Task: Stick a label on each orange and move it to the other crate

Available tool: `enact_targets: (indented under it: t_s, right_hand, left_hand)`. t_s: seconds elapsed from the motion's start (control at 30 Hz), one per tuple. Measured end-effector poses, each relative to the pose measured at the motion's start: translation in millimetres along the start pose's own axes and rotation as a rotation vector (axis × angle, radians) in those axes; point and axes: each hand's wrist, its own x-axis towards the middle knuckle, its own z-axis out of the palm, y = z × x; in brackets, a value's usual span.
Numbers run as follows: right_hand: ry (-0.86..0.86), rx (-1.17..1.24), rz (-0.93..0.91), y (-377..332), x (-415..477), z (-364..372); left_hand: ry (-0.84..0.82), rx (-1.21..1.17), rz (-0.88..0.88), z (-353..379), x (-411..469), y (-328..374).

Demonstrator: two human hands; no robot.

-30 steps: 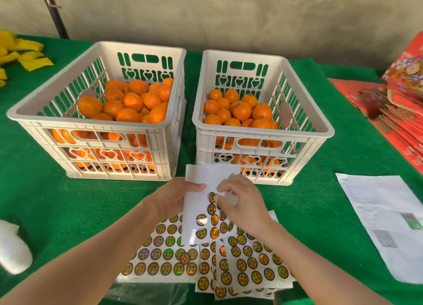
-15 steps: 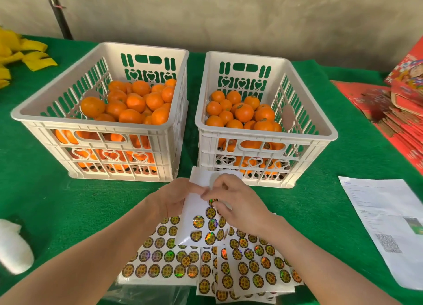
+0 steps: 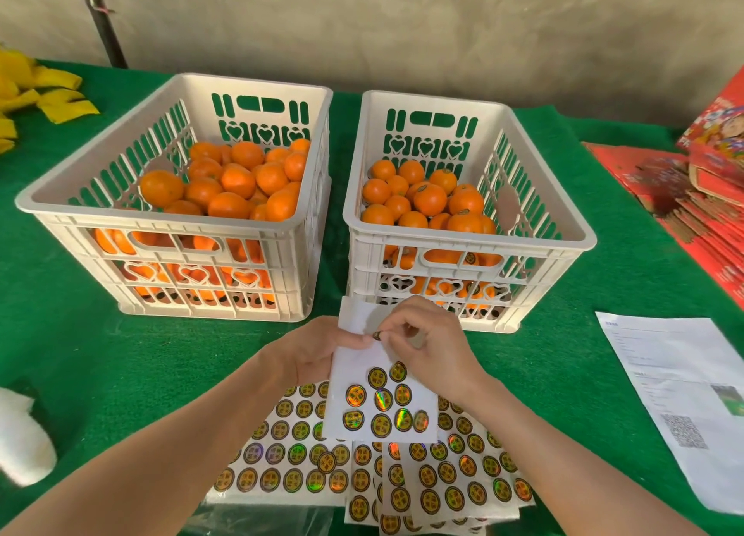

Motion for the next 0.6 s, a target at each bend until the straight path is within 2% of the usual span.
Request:
enact_targets:
  t_s: [0.1,0.17,0.27,0.33,0.47,0.53,0.6]
  right_hand:
    - [0.067,0.055,0.126,1.4,4.6,-2.3]
    - [0.088,0.081,0.173,1.9,6.9,-3.2]
    - [0.085,0.094,0.199,2.5,9.9,-2.8]
    - [0.080,0.101,0.224,2.5,12.8,-1.1]
    - [0.074,0.130,0.242,-3.6,28.1,3.1]
    - [0.097,0.152,0.204,-12.2,41.2,4.7]
    - [0.121,0.170,0.140,-24.8,58.1,7.2]
  left_hand:
    - [0.021,0.006,-0.064,3.0,3.6,-5.3]
    - [0.088,0.087,-0.093,5.7,5.5,-11.9]
    - [0.219,0.269,-0.047,7.0,5.2,-21.5]
    - [0.272,0.467,-0.020,7.1,1.9,-20.9]
    - [0.366,1.055,-0.101,3.9,-10.0,-3.2]
    - [0.357,1.201,-0.040,5.4,-23.0,16.0]
    - [0.379,1.216,0.120,8.6,-37.8,41.9]
